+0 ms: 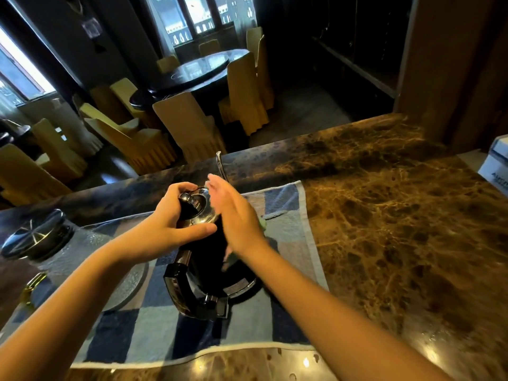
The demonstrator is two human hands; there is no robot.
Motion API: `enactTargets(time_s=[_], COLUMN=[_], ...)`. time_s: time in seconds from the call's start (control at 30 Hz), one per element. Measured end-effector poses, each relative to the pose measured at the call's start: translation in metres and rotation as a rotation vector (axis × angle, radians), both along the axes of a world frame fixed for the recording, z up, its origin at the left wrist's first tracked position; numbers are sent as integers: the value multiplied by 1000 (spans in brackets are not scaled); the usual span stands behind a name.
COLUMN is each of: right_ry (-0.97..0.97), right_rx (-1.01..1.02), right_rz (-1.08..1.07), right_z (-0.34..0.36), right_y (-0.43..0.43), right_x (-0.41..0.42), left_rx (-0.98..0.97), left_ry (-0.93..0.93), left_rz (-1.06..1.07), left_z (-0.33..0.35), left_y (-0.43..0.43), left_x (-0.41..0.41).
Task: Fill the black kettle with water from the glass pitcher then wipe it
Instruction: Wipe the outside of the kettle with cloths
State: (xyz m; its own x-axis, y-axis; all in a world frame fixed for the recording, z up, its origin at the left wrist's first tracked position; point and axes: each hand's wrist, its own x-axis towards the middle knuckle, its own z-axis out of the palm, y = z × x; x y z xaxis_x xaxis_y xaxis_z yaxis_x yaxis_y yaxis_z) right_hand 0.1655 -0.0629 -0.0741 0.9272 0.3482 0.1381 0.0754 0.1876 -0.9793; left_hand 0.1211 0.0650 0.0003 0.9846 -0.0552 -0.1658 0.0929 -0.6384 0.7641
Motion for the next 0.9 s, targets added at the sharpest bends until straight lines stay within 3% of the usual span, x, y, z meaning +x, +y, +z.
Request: enactTargets(time_s=[0.13,0.3,0.47,0.6,0.7,0.8,0.9], right_ry=[103,89,-126,-230,-28,108,-53], right_rx=[-296,-77,39,-134,-275,-228,-216], right_rz=[3,-287,-112,-73,-95,-223,-297], right_z=[-28,-55,-11,-11,-40,-61,-59], right_y=[-7,-11,-1,-7,-9,-10,-10], right_x=[30,-32,-47,11,32,8,-30], left_rx=[15,-30,68,68,58,35,48], left_ry=[27,30,-71,-36,-1,10,7], left_rz=[-3,3,29,-14,-13,-2,10], left_z=[3,2,-2,-1,2,1,0], left_y=[1,-2,-5,0,1,-2,-1], left_x=[0,-1,1,0,0,0,0])
